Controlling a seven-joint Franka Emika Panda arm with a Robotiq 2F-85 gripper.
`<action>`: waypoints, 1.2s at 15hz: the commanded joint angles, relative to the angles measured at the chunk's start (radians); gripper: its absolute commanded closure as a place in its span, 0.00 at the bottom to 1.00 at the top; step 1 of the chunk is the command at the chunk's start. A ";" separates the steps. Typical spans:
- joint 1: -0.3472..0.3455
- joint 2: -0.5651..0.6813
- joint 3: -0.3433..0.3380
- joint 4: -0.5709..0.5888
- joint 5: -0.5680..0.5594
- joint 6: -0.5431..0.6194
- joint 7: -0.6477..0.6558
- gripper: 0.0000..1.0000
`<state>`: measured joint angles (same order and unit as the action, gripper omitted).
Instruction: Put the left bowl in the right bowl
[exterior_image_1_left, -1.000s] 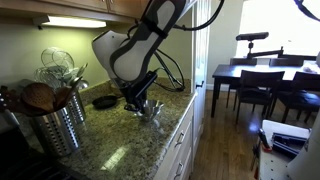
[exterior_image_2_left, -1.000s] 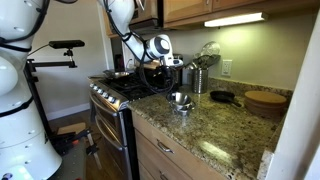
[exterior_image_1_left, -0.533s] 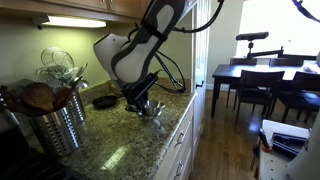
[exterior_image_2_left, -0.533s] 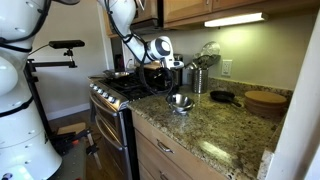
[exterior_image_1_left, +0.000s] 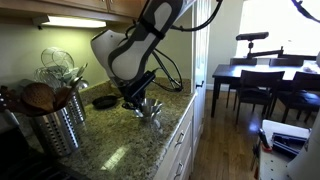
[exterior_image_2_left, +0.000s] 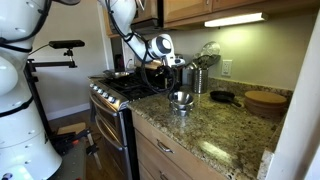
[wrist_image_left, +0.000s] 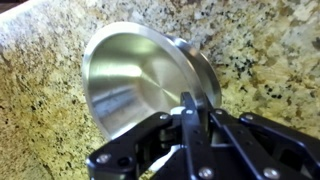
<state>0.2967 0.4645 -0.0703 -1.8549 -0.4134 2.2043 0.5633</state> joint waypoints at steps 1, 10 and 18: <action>0.001 0.019 0.000 0.019 -0.019 0.006 0.037 0.92; 0.007 0.073 -0.003 0.066 -0.003 0.001 0.051 0.55; 0.009 0.066 -0.005 0.073 -0.006 -0.002 0.070 0.05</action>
<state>0.2986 0.5357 -0.0694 -1.7849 -0.4123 2.2075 0.6018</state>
